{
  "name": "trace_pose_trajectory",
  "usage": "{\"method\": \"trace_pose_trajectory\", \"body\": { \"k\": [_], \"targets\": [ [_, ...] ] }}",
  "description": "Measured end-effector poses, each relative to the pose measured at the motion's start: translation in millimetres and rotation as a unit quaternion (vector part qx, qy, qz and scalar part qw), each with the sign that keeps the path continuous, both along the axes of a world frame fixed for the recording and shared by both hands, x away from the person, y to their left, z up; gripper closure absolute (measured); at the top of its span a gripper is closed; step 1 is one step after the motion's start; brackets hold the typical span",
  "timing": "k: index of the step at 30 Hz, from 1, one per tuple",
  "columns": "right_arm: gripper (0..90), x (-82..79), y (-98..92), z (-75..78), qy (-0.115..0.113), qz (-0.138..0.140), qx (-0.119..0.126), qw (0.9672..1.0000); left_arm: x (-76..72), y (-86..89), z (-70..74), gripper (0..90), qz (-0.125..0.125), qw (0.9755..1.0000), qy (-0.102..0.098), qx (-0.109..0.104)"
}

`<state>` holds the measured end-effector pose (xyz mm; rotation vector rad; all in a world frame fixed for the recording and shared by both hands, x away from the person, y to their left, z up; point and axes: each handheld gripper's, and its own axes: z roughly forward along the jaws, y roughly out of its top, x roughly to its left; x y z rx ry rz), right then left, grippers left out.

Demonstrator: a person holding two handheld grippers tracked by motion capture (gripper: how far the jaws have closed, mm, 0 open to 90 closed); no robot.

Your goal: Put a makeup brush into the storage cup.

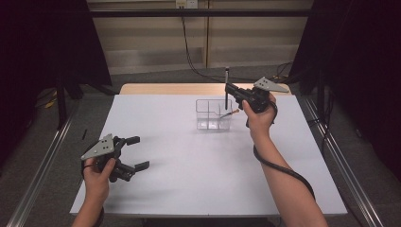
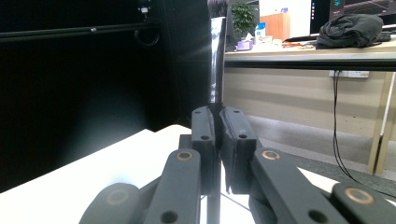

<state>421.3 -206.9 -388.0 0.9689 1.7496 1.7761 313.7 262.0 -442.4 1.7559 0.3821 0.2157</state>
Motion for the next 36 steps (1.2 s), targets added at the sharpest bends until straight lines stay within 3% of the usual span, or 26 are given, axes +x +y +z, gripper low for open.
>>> {"method": "trace_pose_trajectory", "body": {
  "k": [23, 36],
  "targets": [
    [84.6, 11.1, -9.6, -16.0, 0.017, -0.012, 0.009, 0.9997, -0.9, 1.1, 0.4, 0.7, 0.001, 1.0, -0.001, 0.002],
    [84.5, 12.3, -7.6, -26.8, 0.02, -0.009, -0.003, 0.9998, -1.3, 0.9, 0.3, 0.7, -0.001, 1.0, -0.002, 0.002]
  ]
}}
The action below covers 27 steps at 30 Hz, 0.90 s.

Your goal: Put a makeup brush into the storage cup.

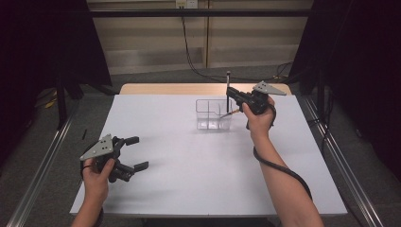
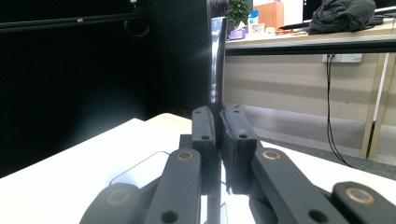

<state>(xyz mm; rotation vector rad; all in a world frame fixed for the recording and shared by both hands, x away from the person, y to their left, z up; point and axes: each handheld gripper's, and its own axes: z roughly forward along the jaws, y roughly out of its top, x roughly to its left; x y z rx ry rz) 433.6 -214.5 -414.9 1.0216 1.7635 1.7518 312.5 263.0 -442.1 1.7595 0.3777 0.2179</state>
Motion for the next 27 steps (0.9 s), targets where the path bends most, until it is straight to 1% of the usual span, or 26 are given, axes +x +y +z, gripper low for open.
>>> {"method": "trace_pose_trajectory", "body": {
  "k": [8, 20, 27],
  "targets": [
    [84.5, -2.2, 1.1, -6.7, 0.002, 0.005, -0.002, 1.0, -0.2, -0.3, 0.2, 0.7, 0.001, 1.0, 0.0, 0.001],
    [84.5, -4.5, 0.5, -11.0, 0.004, 0.008, -0.008, 0.9999, -0.2, -0.4, 0.4, 0.8, 0.001, 1.0, -0.001, 0.001],
    [84.5, -5.0, 0.1, -13.6, 0.007, 0.011, -0.015, 0.9998, -0.3, -0.5, 0.4, 0.7, 0.001, 1.0, -0.001, 0.002]
  ]
}}
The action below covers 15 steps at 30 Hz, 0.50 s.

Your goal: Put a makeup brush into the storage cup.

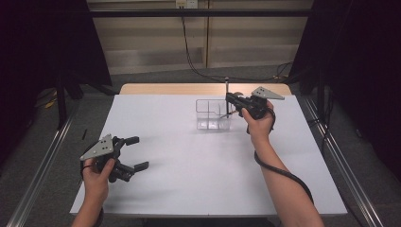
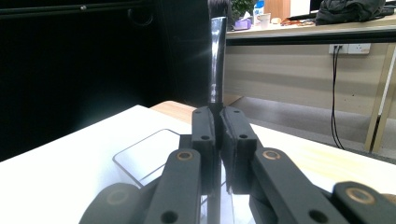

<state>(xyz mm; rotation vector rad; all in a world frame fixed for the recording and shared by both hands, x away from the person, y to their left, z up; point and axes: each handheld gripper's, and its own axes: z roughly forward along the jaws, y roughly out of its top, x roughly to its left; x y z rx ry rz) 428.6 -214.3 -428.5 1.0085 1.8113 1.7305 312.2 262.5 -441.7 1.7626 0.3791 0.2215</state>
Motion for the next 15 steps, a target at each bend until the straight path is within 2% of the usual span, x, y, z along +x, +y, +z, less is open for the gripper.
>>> {"method": "trace_pose_trajectory", "body": {
  "k": [15],
  "targets": [
    [84.4, -4.6, 0.1, -2.0, 0.008, 0.008, -0.026, 0.9996, 0.0, -0.1, 0.1, 0.7, -0.001, 1.0, 0.001, -0.001]
  ]
}}
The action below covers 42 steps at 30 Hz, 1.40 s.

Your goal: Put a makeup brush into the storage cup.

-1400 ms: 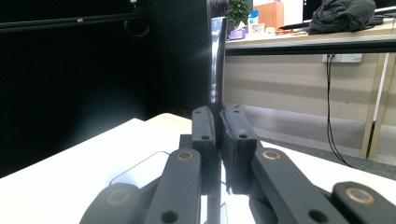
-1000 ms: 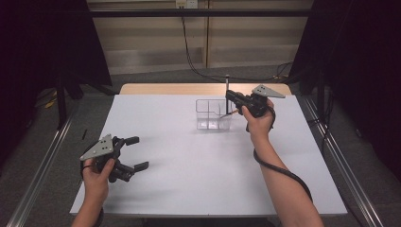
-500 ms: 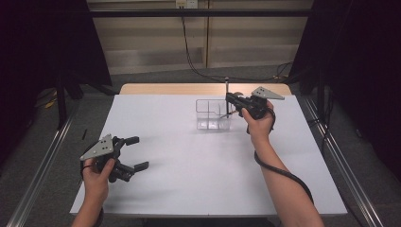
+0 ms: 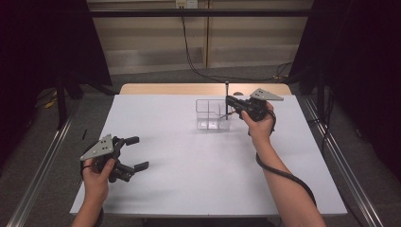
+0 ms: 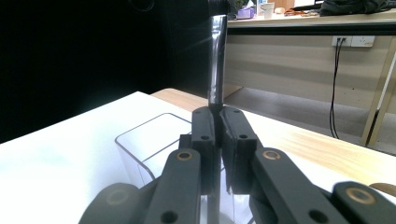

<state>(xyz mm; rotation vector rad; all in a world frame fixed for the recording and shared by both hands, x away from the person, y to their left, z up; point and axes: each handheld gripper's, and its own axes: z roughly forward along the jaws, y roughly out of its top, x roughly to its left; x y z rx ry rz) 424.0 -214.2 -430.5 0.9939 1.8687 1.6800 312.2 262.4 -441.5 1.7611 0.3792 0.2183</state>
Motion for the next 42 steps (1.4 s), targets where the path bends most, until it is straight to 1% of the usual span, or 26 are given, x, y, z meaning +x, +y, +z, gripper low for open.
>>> {"method": "trace_pose_trajectory", "body": {
  "k": [2, 12, 16, 17, 19, 21, 24, 26, 27, 31, 34, 38, 40, 42],
  "targets": [
    [84.4, -0.5, -0.3, 0.1, 0.002, 0.0, -0.005, 1.0, 0.0, -0.4, -0.2, 0.7, 0.0, 1.0, 0.001, 0.0],
    [84.4, -3.0, -3.1, -0.1, 0.008, 0.002, -0.007, 0.9999, 0.2, -0.6, -0.2, 0.7, 0.0, 1.0, 0.0, 0.001],
    [83.9, -3.7, -3.4, 0.6, 0.008, 0.003, 0.002, 1.0, 0.4, -0.8, -0.4, 0.7, -0.001, 1.0, 0.0, 0.004],
    [81.6, -3.9, -3.3, 0.7, 0.008, 0.005, 0.002, 1.0, 0.3, -0.8, -0.5, 0.7, -0.001, 1.0, 0.001, 0.002],
    [72.5, -4.1, -2.4, 1.4, 0.009, 0.01, 0.009, 0.9999, 0.4, -0.7, -0.5, 0.7, 0.0, 1.0, 0.001, 0.002],
    [67.9, -4.6, -1.9, 2.7, 0.01, 0.018, 0.01, 0.9997, 0.4, -0.5, -0.6, 0.7, 0.001, 1.0, 0.001, 0.002],
    [56.1, -6.8, -1.1, 5.8, 0.009, 0.028, 0.02, 0.9994, 0.3, -0.3, -0.7, 0.7, 0.0, 1.0, 0.001, 0.003],
    [46.1, -8.3, 0.1, 8.0, 0.01, 0.027, 0.024, 0.9993, 0.4, -0.5, -0.8, 0.8, 0.0, 1.0, 0.0, 0.004],
    [42.5, -8.9, 0.4, 9.0, 0.012, 0.029, 0.027, 0.9991, 0.4, -0.6, -0.8, 0.8, 0.0, 1.0, 0.001, 0.004],
    [31.4, -11.5, 0.2, 12.2, 0.01, 0.029, 0.028, 0.9991, 0.0, -0.8, -0.3, 0.7, 0.0, 1.0, 0.0, 0.004],
    [27.4, -13.7, -0.9, 14.2, 0.009, 0.033, 0.029, 0.999, 0.0, -1.1, -0.3, 0.7, 0.0, 1.0, 0.0, 0.003],
    [23.1, -17.7, -3.1, 16.1, 0.009, 0.032, 0.023, 0.9992, -0.1, -0.7, 0.2, 0.8, 0.001, 1.0, 0.0, 0.004],
    [22.0, -19.7, -4.4, 16.7, 0.01, 0.035, 0.021, 0.9991, -0.1, -0.4, 0.0, 0.8, 0.002, 1.0, 0.001, 0.004],
    [21.1, -22.2, -5.9, 17.2, 0.006, 0.033, 0.018, 0.9993, 0.0, -0.2, -0.1, 0.7, 0.002, 1.0, 0.002, 0.004]
  ]
}}
